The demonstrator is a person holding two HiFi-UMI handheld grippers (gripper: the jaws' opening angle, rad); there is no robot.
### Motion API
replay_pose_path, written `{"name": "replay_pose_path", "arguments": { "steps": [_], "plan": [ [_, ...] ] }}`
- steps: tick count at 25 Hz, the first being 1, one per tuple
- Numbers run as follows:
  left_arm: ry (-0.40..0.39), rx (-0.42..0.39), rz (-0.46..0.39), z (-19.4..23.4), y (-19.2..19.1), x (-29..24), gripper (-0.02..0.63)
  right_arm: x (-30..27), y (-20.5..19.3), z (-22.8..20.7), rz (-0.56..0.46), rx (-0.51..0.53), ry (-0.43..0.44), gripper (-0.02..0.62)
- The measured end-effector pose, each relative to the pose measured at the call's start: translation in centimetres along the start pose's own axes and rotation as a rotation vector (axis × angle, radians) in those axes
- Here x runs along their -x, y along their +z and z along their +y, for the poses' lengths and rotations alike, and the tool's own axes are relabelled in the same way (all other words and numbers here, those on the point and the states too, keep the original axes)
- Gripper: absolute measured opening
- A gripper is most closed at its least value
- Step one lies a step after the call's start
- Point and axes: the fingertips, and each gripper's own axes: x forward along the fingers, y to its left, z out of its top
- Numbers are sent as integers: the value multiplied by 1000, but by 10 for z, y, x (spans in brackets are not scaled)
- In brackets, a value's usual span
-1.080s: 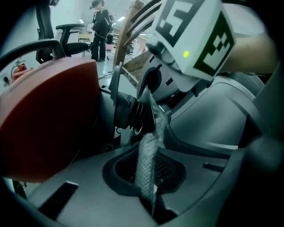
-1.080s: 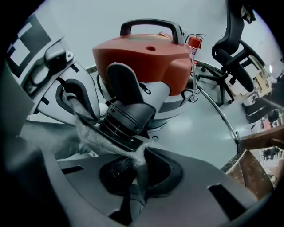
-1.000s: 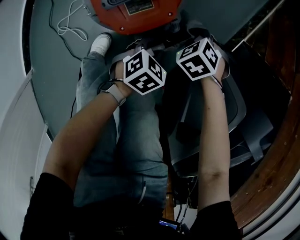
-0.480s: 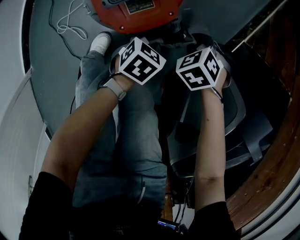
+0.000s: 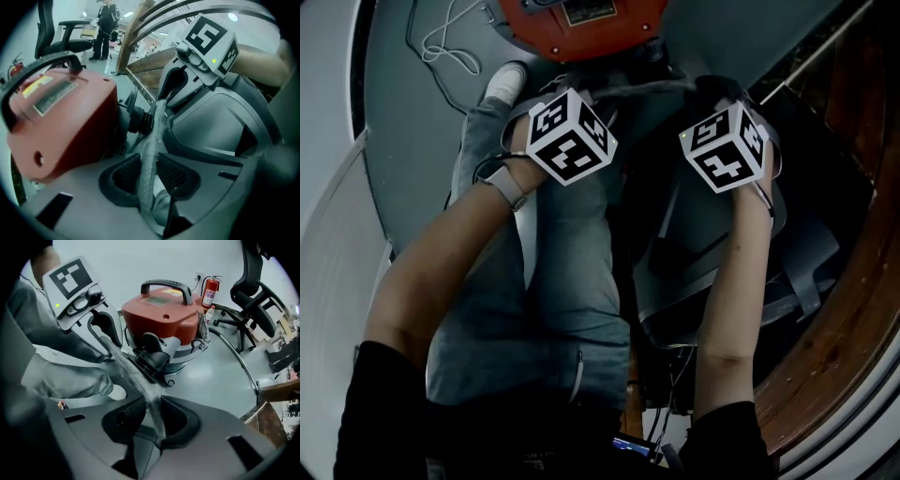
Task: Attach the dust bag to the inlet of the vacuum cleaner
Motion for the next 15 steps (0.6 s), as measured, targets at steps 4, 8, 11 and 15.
{"name": "replay_pose_path", "arguments": {
  "steps": [4, 8, 11, 15],
  "plan": [
    [66, -45, -51, 0, 21, 27, 100, 32, 14, -2, -87, 49, -55, 89],
    [135, -80, -117, 6, 47, 34, 100, 33, 23, -5, -89, 162, -87, 89],
    [108, -97, -91, 2, 48, 18, 100, 18, 20, -4, -42, 236, -86, 87],
    [126, -115, -55, 2, 45, 4, 100, 8, 23, -2, -40, 304, -87, 87]
  ]
}}
